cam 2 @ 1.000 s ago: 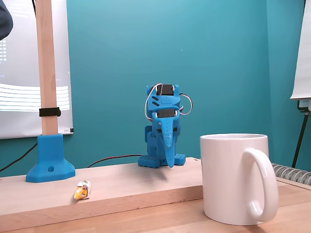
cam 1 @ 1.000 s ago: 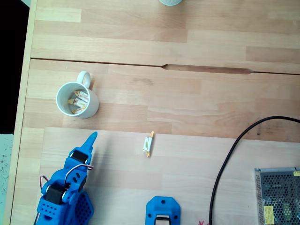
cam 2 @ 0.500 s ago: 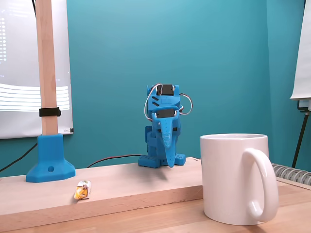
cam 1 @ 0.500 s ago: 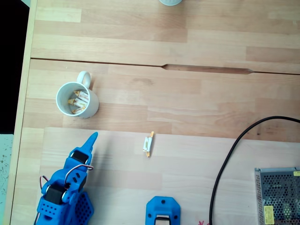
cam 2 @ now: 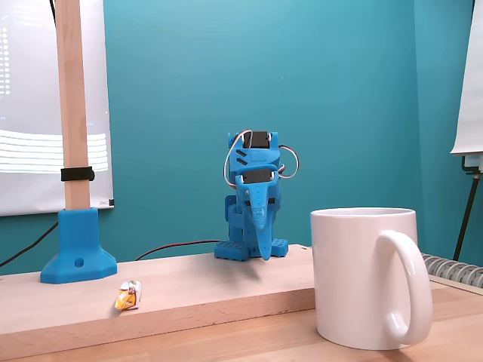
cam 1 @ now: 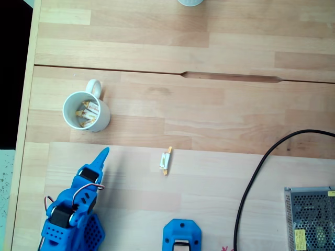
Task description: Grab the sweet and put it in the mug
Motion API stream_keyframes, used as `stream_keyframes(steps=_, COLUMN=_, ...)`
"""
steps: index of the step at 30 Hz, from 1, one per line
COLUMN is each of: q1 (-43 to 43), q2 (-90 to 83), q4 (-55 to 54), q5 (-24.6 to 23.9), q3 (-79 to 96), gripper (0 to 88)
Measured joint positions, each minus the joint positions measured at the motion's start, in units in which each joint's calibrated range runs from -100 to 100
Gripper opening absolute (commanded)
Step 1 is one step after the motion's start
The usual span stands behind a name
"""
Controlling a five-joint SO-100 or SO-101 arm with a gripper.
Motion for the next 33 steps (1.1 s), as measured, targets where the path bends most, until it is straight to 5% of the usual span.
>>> stream_keyframes(steps=33, q1=0.0, q2=0.0, q4=-0.6, q5=-0.1, q3=0.0, gripper=29.4)
